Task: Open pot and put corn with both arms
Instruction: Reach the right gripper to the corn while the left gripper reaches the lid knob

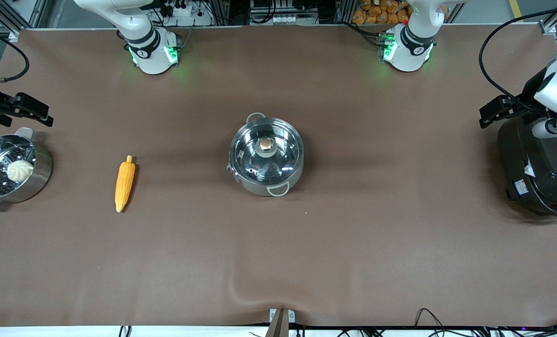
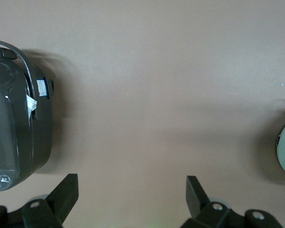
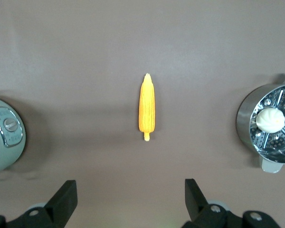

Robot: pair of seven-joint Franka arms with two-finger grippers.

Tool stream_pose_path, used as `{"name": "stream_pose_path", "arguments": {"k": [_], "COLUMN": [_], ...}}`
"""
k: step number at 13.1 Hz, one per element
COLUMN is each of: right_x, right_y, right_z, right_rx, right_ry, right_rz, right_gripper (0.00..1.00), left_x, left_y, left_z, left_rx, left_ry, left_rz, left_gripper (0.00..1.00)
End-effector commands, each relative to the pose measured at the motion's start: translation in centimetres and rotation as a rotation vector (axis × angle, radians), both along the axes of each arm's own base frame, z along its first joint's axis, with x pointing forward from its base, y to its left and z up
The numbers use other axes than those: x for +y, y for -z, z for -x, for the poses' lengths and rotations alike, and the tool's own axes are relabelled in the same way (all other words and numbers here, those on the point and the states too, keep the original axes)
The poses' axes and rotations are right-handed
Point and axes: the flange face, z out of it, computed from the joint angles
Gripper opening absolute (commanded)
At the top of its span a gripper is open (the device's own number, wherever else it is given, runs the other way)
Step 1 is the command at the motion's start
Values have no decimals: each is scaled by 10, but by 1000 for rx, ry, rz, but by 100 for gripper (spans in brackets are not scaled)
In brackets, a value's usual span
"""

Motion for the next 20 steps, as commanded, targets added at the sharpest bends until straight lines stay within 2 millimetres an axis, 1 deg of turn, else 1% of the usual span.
{"name": "stream_pose_path", "arguments": {"k": [1,2,3,5,6,7,8,9,10,12,14,15,16,17,18,19,20], "right_x": [-2,0,2,2,1,1,1,0,-1,3,10,9,6,1,0,1,0], "right_y": [-6,-6,-7,-8,-8,-7,-6,-4,-4,-1,8,18,31,48,66,87,113], "right_z": [9,12,11,11,11,10,9,9,5,3,1,-3,-7,-12,-15,-19,-23], "right_rx": [24,41,41,38,38,36,33,34,13,-1,6,-3,-14,-17,-10,-14,-18], "right_ry": [18,14,11,11,12,12,13,16,18,9,-1,1,6,1,-3,-7,-13], "right_rz": [-19,-18,-18,-19,-22,-22,-22,-22,-22,-13,-8,-4,0,0,4,11,31], "right_gripper": [100,100,100,100,100,100,100,100,100,100,100,100,100,100,100,100,100], "left_x": [-1,-1,-5,-13,-19,-35,-57,-84,-119,-202,-278,-314,-347,-377,-401,-422,-443], "left_y": [-4,-8,-6,6,16,22,27,39,34,44,68,88,104,121,141,159,176], "left_z": [0,-1,-3,-9,-13,-16,-17,-22,-20,-21,-18,-15,-6,3,14,22,33], "left_rx": [-4,-12,-9,13,27,29,30,36,14,28,61,64,60,57,57,52,52], "left_ry": [25,36,57,77,89,110,115,111,67,-30,-145,-188,-221,-250,-260,-281,-312], "left_rz": [27,27,27,30,36,55,83,107,117,134,144,150,159,164,148,127,113], "left_gripper": [100,100,100,100,100,100,100,100,100,100,100,100,100,100,100,100,100]}}
